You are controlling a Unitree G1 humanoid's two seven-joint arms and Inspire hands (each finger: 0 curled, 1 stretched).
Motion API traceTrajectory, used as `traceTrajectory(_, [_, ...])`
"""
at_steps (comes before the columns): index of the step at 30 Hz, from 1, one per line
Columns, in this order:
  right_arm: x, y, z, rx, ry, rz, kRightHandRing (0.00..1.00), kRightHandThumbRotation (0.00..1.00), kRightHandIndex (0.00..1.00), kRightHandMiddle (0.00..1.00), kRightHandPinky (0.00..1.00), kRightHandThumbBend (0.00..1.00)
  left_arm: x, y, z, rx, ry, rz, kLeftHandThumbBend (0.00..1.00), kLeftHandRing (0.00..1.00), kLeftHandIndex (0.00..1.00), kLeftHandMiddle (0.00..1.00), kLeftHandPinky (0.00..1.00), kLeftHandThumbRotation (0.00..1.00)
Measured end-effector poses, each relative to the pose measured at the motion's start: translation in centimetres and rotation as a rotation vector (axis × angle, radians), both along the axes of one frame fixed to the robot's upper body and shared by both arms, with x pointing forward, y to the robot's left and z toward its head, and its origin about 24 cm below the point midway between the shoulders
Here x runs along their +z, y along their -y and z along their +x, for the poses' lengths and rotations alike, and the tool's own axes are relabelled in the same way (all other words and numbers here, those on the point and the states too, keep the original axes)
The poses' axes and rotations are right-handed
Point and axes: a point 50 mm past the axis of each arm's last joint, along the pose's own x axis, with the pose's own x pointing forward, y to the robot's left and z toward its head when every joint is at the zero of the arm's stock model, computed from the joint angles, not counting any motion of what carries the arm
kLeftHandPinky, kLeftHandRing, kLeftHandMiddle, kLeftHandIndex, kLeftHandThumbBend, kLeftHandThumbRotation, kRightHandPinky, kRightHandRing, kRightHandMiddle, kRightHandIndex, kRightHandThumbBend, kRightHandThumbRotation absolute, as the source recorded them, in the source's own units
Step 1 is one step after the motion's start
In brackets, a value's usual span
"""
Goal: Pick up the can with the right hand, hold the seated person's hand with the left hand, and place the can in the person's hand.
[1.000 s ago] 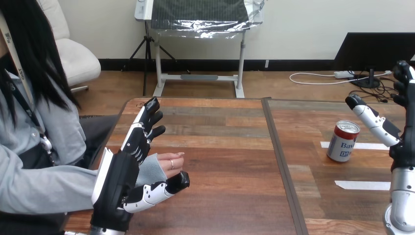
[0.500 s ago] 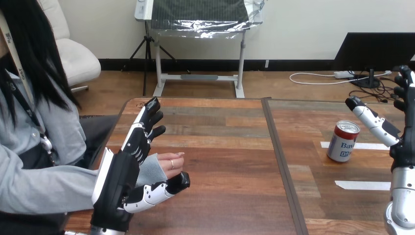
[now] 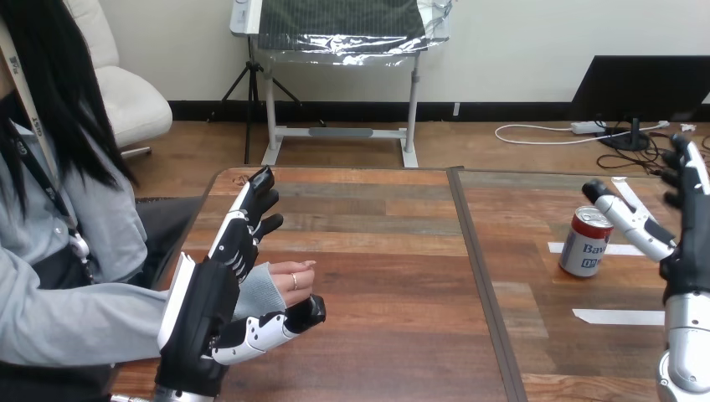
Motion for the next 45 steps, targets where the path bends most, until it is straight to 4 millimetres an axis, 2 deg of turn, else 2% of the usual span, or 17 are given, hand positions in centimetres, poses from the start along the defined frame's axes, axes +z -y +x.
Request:
traceTrajectory(3, [-0.3,0.0,0.0,-0.001,-0.029,0.006,0.86,0.55,0.94,0.91,0.8,1.0,0.0,0.0,0.0,0.0,0.0,0.0,1.0,0.95,0.95,0.97,0.89,0.51])
traceTrajectory(8, [-0.9,0.1,0.1,-0.008,-0.08,0.02,0.8,0.54,0.94,0.9,0.71,1.0,0.0,0.0,0.0,0.0,0.0,-0.002,1.0,0.95,0.95,0.97,0.89,0.51])
traceTrajectory(17, [-1.5,0.3,0.2,-0.013,-0.134,0.072,0.74,0.5,0.94,0.91,0.63,1.0,0.0,-0.1,0.0,0.003,0.001,-0.005,1.0,0.94,0.95,0.96,0.89,0.51])
traceTrajectory(24, [-1.8,0.4,0.1,-0.019,-0.158,0.086,0.77,0.5,0.93,0.9,0.66,1.0,0.0,-0.1,0.0,0.003,0.001,-0.006,1.0,0.94,0.94,0.96,0.88,0.51])
traceTrajectory(30, [-2.1,0.4,0.1,-0.03,-0.191,0.09,0.75,0.51,0.93,0.9,0.62,1.0,0.0,-0.1,0.0,0.004,0.001,-0.006,1.0,0.93,0.94,0.95,0.88,0.52])
traceTrajectory(33, [-2.3,0.5,0.1,-0.032,-0.206,0.097,0.8,0.5,0.94,0.91,0.67,1.0,0.0,-0.1,0.0,0.004,0.001,-0.006,1.0,0.93,0.94,0.95,0.88,0.52])
traceTrajectory(37, [-2.4,0.5,0.1,-0.031,-0.218,0.098,0.78,0.51,0.94,0.9,0.66,1.0,0.0,-0.1,0.0,0.004,0.001,-0.006,1.0,0.94,0.94,0.96,0.88,0.52])
traceTrajectory(45, [-2.6,0.6,-0.1,-0.029,-0.239,0.082,0.6,0.51,0.94,0.89,0.48,1.0,0.0,-0.1,0.0,0.002,0.001,-0.009,1.0,0.94,0.95,0.96,0.88,0.51])
